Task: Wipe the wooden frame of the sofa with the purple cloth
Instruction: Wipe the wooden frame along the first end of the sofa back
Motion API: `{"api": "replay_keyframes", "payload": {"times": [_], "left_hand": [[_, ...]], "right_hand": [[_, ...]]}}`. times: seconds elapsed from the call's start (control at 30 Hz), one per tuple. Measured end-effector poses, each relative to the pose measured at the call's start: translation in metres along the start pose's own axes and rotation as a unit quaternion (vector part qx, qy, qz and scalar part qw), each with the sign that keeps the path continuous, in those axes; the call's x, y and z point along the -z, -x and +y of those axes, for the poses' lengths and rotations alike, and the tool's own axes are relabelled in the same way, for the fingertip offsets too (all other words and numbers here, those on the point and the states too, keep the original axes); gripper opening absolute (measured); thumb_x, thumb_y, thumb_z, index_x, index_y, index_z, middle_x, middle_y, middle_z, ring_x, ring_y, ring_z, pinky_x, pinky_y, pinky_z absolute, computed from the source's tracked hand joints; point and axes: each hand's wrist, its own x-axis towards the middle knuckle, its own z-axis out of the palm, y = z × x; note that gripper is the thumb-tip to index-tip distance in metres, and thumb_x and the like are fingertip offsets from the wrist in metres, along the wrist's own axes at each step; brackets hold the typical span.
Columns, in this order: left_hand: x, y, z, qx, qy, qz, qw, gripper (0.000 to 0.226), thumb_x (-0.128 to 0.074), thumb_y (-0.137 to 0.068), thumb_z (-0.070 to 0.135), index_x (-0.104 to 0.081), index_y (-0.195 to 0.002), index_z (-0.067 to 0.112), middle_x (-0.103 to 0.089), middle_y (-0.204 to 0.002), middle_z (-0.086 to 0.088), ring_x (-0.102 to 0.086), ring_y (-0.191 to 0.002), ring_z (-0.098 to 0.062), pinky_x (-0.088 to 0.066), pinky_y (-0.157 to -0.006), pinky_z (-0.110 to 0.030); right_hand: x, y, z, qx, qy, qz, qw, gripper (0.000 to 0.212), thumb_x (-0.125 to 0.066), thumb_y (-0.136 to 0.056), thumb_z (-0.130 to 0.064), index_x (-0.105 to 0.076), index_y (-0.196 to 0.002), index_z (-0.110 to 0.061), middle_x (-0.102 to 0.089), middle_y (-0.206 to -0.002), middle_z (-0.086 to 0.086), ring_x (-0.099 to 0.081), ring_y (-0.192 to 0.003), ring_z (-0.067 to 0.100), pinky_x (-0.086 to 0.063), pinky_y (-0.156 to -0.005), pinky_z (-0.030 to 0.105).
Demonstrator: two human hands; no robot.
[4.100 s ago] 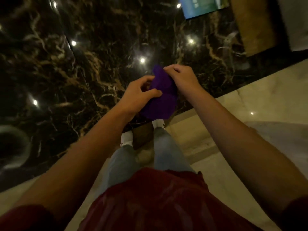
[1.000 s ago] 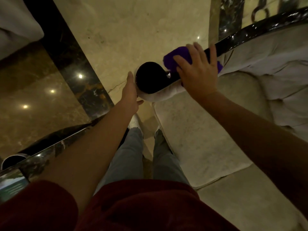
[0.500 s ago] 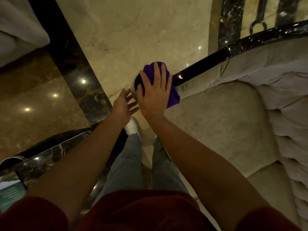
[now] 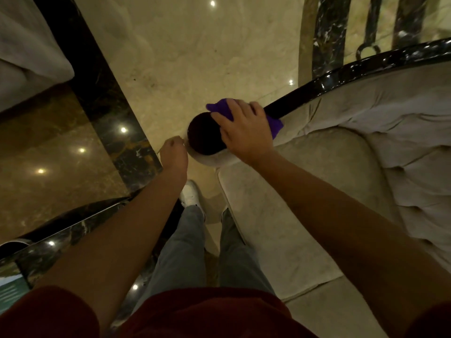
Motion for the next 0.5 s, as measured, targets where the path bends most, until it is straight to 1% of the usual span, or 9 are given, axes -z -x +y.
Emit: {"api": "replay_keyframes", "payload": {"times": [0.07, 0.13, 0.17, 0.2, 0.23, 0.27, 0.33, 0.4, 0.5], "left_hand": [[-0.002, 0.006, 0.003, -0.048, 0.002, 0.018, 0.999, 0.034, -0.044, -0.101, 0.022, -0.065, -0.125, 0.01, -0.063, -0.13, -0.013, -0.058, -0.109, -0.024, -0.042, -0.087, -0.028], [-0.005, 0.02, 0.008, -0.168, -0.048, 0.029, 0.984, 0.036, -0.044, -0.1, 0.022, -0.063, -0.129, 0.012, -0.06, -0.134, -0.011, -0.056, -0.123, -0.027, -0.043, -0.096, -0.029], [-0.007, 0.029, 0.011, -0.271, -0.106, 0.04, 0.956, 0.035, -0.048, -0.098, 0.02, -0.063, -0.128, 0.01, -0.058, -0.136, -0.014, -0.054, -0.127, -0.031, -0.042, -0.102, -0.033], [-0.012, 0.037, 0.012, -0.374, -0.174, 0.052, 0.909, 0.035, -0.052, -0.095, 0.017, -0.064, -0.126, 0.008, -0.056, -0.138, -0.016, -0.051, -0.13, -0.034, -0.04, -0.108, -0.039], [-0.018, 0.042, 0.012, -0.452, -0.228, 0.056, 0.86, 0.035, -0.056, -0.091, 0.015, -0.064, -0.124, 0.007, -0.055, -0.139, -0.018, -0.048, -0.134, -0.037, -0.036, -0.112, -0.048], [-0.024, 0.047, 0.012, -0.494, -0.259, 0.042, 0.829, 0.035, -0.057, -0.09, 0.014, -0.065, -0.123, 0.008, -0.054, -0.14, -0.018, -0.045, -0.137, -0.039, -0.032, -0.114, -0.055], [-0.036, 0.051, 0.011, -0.502, -0.303, 0.014, 0.81, 0.037, -0.055, -0.091, 0.018, -0.064, -0.126, 0.011, -0.052, -0.145, -0.015, -0.037, -0.144, -0.038, -0.023, -0.118, -0.06], [-0.042, 0.049, 0.009, -0.49, -0.339, 0.02, 0.803, 0.039, -0.052, -0.093, 0.022, -0.062, -0.13, 0.015, -0.05, -0.149, -0.011, -0.033, -0.147, -0.034, -0.02, -0.12, -0.057], [-0.041, 0.042, 0.008, -0.496, -0.366, 0.037, 0.787, 0.039, -0.051, -0.095, 0.025, -0.059, -0.133, 0.018, -0.049, -0.149, -0.009, -0.033, -0.146, -0.033, -0.02, -0.12, -0.056]], "right_hand": [[0.013, 0.006, 0.028, -0.003, 0.014, 0.023, 1.0, 0.038, -0.048, -0.102, -0.035, -0.065, -0.133, -0.022, -0.064, -0.137, 0.016, -0.061, -0.123, 0.037, -0.041, -0.106, 0.053], [0.026, 0.01, 0.064, -0.042, 0.017, 0.044, 0.998, 0.037, -0.05, -0.102, -0.04, -0.065, -0.131, -0.022, -0.065, -0.136, 0.015, -0.061, -0.124, 0.036, -0.038, -0.112, 0.057], [0.032, 0.011, 0.083, -0.072, 0.021, 0.055, 0.996, 0.038, -0.049, -0.103, -0.043, -0.065, -0.13, -0.022, -0.064, -0.136, 0.014, -0.06, -0.126, 0.035, -0.035, -0.116, 0.059], [0.037, 0.012, 0.1, -0.102, 0.028, 0.061, 0.993, 0.038, -0.047, -0.104, -0.045, -0.064, -0.13, -0.023, -0.064, -0.135, 0.014, -0.059, -0.127, 0.034, -0.033, -0.119, 0.06], [0.041, 0.012, 0.114, -0.126, 0.036, 0.06, 0.99, 0.039, -0.045, -0.105, -0.047, -0.063, -0.131, -0.023, -0.064, -0.135, 0.014, -0.058, -0.127, 0.034, -0.031, -0.121, 0.06], [0.044, 0.012, 0.124, -0.142, 0.039, 0.057, 0.987, 0.04, -0.044, -0.105, -0.048, -0.063, -0.131, -0.023, -0.064, -0.133, 0.014, -0.057, -0.127, 0.034, -0.029, -0.122, 0.059], [0.047, 0.009, 0.124, -0.172, 0.034, 0.054, 0.983, 0.041, -0.045, -0.104, -0.047, -0.066, -0.128, -0.021, -0.065, -0.131, 0.014, -0.056, -0.128, 0.034, -0.027, -0.124, 0.056], [0.045, 0.007, 0.101, -0.195, 0.014, 0.068, 0.978, 0.038, -0.049, -0.102, -0.042, -0.074, -0.117, -0.018, -0.066, -0.127, 0.015, -0.058, -0.127, 0.034, -0.027, -0.123, 0.057], [0.029, 0.009, 0.058, -0.149, -0.021, 0.082, 0.985, 0.03, -0.057, -0.098, -0.037, -0.077, -0.102, -0.016, -0.07, -0.122, 0.014, -0.06, -0.127, 0.034, -0.026, -0.123, 0.06]]}}
